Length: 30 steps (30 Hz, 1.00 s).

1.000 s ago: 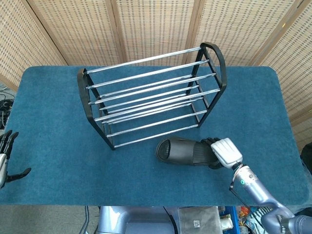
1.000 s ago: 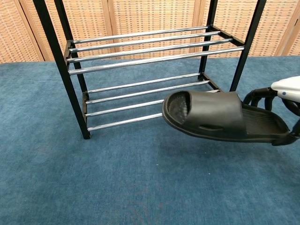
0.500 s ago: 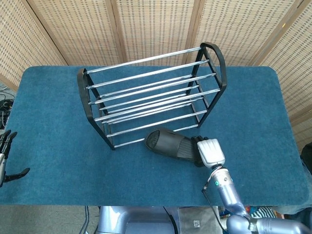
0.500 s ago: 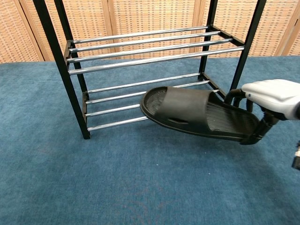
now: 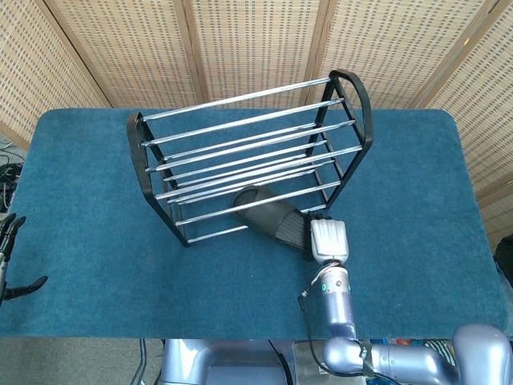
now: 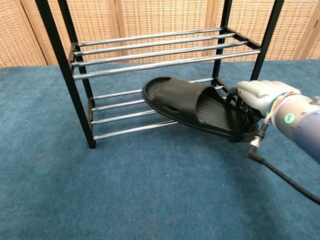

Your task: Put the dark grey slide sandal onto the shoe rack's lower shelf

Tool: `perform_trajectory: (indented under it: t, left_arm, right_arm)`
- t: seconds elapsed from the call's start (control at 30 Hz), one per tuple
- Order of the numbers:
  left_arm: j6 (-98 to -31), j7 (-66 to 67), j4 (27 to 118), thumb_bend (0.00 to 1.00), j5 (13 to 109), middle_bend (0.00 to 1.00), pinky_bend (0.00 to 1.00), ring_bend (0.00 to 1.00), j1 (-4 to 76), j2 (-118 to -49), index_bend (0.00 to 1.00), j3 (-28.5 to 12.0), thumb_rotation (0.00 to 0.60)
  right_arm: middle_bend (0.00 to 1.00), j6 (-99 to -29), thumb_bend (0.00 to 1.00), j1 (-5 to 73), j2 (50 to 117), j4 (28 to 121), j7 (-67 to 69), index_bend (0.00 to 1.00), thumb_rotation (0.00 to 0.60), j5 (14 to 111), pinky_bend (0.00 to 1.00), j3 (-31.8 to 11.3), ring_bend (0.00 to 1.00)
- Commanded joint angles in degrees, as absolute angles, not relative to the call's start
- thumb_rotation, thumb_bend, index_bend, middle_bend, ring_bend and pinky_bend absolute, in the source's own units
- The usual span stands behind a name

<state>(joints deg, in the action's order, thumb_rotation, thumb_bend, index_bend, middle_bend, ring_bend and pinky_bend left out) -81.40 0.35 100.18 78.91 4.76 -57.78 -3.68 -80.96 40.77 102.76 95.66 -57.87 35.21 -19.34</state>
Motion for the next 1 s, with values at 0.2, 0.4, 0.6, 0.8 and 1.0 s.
perform_trajectory:
  t: [0.2, 0.4, 0.6, 0.8, 1.0]
  left_arm:
    - [-80.54, -0.21, 100.04, 0.17, 78.21, 0.00, 0.00, 0.00, 5.13, -57.49, 0.00, -3.88, 0.600]
    - [-80.41, -1.15, 99.95, 0.17, 77.97, 0.00, 0.00, 0.00, 5.13, -57.08, 0.00, -4.02, 0.600]
    - [-79.73, -1.64, 99.66, 0.17, 77.65, 0.00, 0.00, 0.00, 5.40, -56.92, 0.00, -4.07, 0.600]
    - [-79.10, -2.25, 99.51, 0.17, 77.14, 0.00, 0.00, 0.00, 5.65, -56.71, 0.00, -4.22, 0.600]
    - [-78.58, -3.06, 99.40, 0.17, 76.84, 0.00, 0.00, 0.00, 5.79, -56.38, 0.00, -4.27, 0.600]
  right_arm:
    - [0.78, -84.73, 0.70, 44.46, 108.63, 91.20, -59.14, 0.62, 0.600, 29.43, 0.88, -25.95, 0.77]
    - [0.78, -87.24, 0.70, 47.41, 112.46, 86.49, -60.07, 0.62, 0.600, 26.77, 0.88, -29.74, 0.77]
    - [0.78, -89.40, 0.70, 50.37, 116.08, 80.77, -61.45, 0.62, 0.600, 24.49, 0.89, -33.01, 0.77]
    - [0.78, -91.51, 0.70, 52.75, 118.28, 77.33, -62.50, 0.62, 0.600, 21.15, 0.89, -38.04, 0.77]
    - [0.77, -91.76, 0.70, 54.67, 119.19, 74.41, -61.85, 0.62, 0.600, 19.05, 0.89, -42.38, 0.77]
